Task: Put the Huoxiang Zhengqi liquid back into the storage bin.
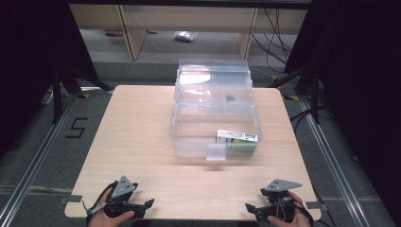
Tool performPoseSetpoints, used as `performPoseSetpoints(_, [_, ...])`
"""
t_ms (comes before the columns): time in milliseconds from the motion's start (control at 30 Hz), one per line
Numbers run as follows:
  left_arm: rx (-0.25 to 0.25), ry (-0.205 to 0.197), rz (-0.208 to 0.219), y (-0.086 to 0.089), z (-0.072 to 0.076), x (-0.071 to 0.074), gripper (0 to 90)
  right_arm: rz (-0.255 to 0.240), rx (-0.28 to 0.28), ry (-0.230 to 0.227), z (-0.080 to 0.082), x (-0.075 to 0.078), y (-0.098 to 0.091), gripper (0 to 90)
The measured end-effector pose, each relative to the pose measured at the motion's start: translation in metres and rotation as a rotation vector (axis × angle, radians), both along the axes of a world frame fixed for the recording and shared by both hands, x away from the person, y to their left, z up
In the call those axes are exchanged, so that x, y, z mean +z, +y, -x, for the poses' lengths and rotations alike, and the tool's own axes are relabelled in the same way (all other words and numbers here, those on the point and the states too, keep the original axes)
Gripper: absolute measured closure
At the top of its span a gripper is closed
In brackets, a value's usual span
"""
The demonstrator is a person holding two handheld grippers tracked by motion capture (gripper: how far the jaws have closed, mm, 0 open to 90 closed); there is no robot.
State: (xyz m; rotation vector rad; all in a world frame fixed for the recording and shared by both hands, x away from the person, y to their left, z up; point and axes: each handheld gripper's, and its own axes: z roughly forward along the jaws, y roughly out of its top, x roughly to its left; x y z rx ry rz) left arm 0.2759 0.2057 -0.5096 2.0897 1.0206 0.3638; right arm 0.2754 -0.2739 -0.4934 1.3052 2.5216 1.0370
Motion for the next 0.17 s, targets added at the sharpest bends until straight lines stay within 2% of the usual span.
performPoseSetpoints(133, [0.0, -0.003, 0.006, -0.0007, 0.0005, 0.0007, 15.4, 0.002, 0.004, 0.009, -0.0005, 0.0003, -0.0003, 16.6])
performPoseSetpoints(167, [0.008, -0.004, 0.021, -0.0018, 0.001, 0.0004, 15.4, 0.005, 0.002, 0.008, -0.0007, 0.0002, -0.0003, 16.6])
